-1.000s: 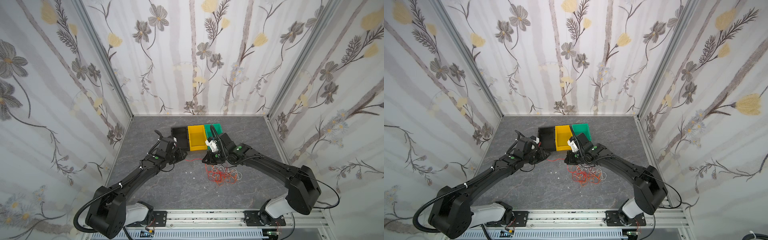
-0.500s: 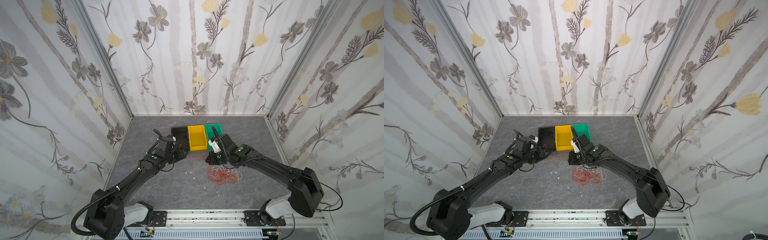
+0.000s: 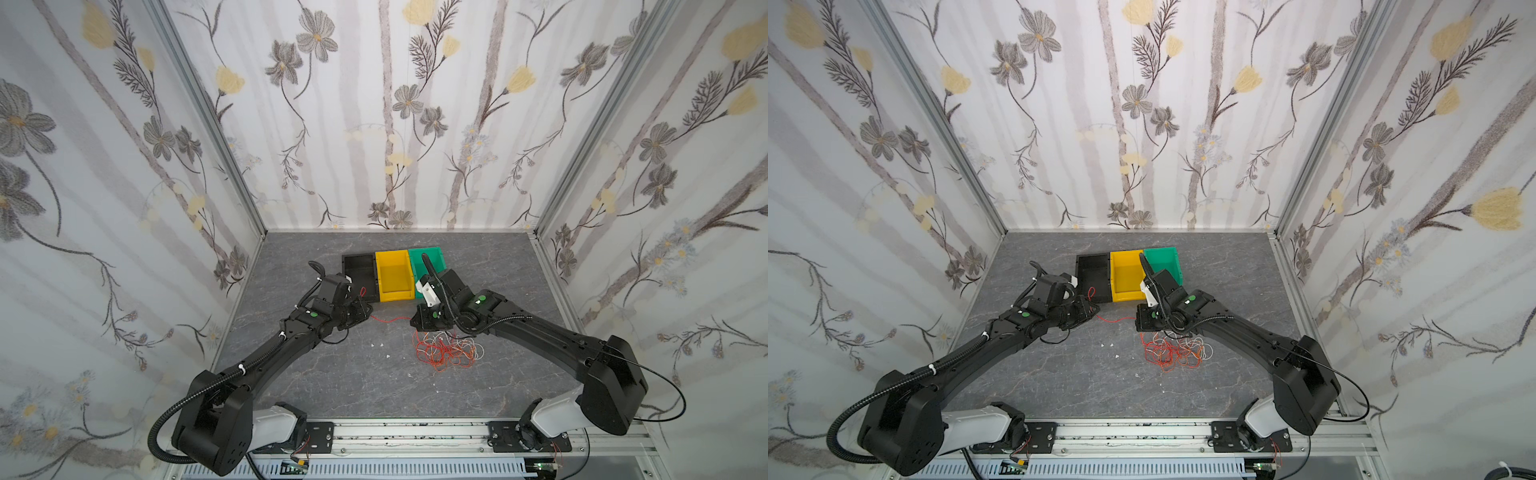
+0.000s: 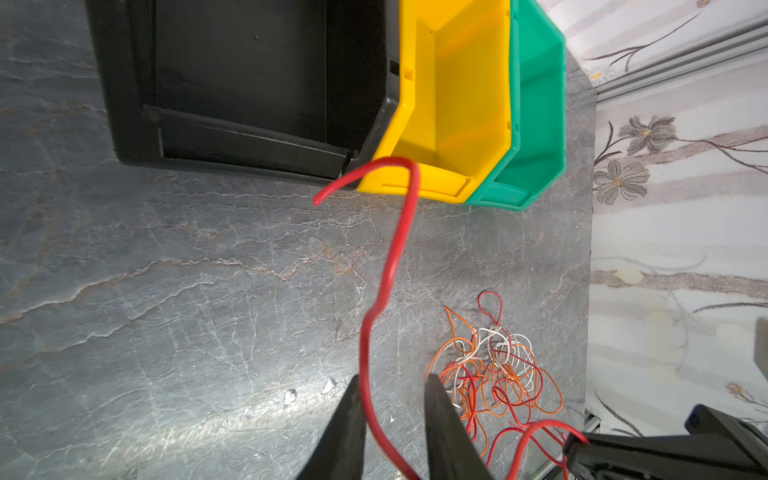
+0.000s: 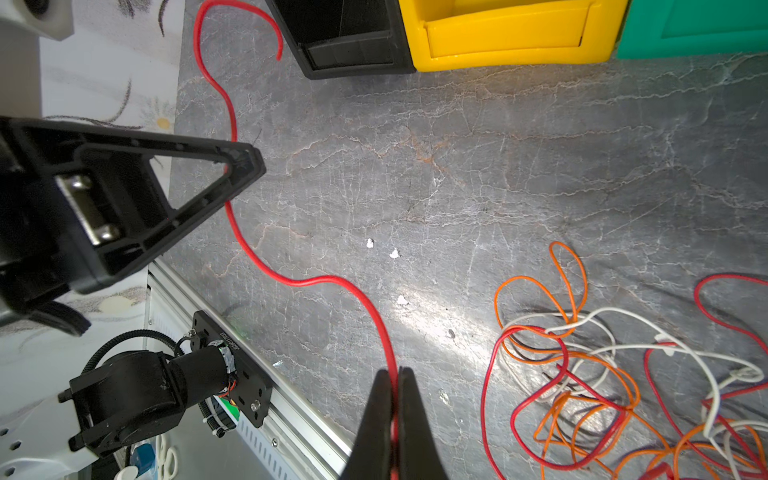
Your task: Untangle the cables
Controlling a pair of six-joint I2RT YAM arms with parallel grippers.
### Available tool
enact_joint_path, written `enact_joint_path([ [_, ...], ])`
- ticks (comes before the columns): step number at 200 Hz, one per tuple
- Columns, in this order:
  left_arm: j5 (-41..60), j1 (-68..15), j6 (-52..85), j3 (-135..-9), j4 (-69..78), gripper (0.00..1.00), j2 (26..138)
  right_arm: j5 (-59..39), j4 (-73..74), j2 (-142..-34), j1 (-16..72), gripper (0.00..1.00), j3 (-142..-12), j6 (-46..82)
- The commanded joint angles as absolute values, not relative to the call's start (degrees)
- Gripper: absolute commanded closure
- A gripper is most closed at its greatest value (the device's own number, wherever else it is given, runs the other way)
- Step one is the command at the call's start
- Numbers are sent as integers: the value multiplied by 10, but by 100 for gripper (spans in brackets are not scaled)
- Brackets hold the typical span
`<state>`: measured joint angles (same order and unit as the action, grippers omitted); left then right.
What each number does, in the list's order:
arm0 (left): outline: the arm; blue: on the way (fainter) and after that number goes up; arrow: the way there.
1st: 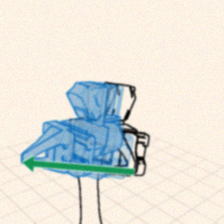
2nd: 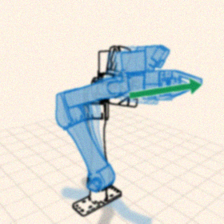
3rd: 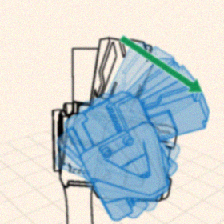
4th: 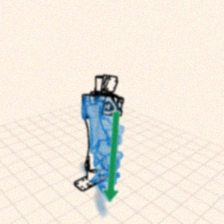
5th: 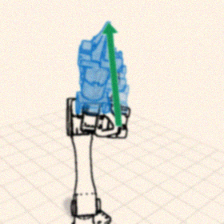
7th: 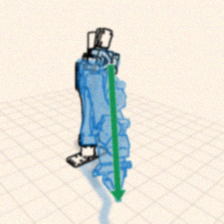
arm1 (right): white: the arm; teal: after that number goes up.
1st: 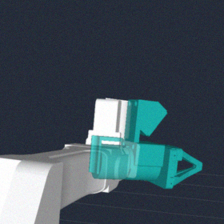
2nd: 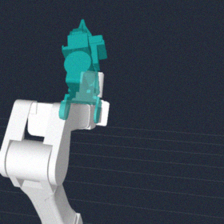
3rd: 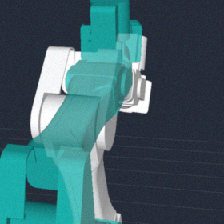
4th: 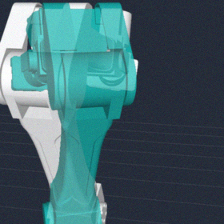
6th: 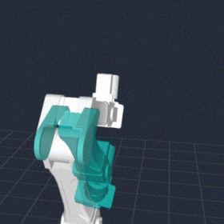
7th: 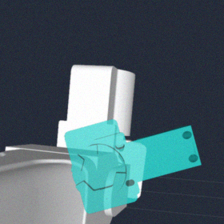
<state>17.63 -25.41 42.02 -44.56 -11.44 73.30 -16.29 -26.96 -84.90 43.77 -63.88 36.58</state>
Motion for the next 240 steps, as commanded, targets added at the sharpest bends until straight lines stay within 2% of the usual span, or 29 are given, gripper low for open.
enact_joint_path([
  [1,175,-254,411,-448,-109,86,736,-174,-259,-843,438,100,-638,365],
  [22,171,-254,407,-449,-117,100,733,-191,-250,-832,438,100,-635,359],
  [61,167,-248,403,-468,-133,100,724,-237,-258,-820,438,98,-628,314],
  [102,181,-239,409,-493,-140,100,690,-252,-253,-803,438,76,-607,277],
  [125,187,-237,412,-505,-144,100,682,-250,-252,-796,438,67,-597,255],
  [207,195,-235,410,-538,-165,100,655,-246,-216,-795,438,59,-519,173],
  [240,198,-234,411,-546,-166,100,653,-253,-169,-807,440,52,-491,143],
])
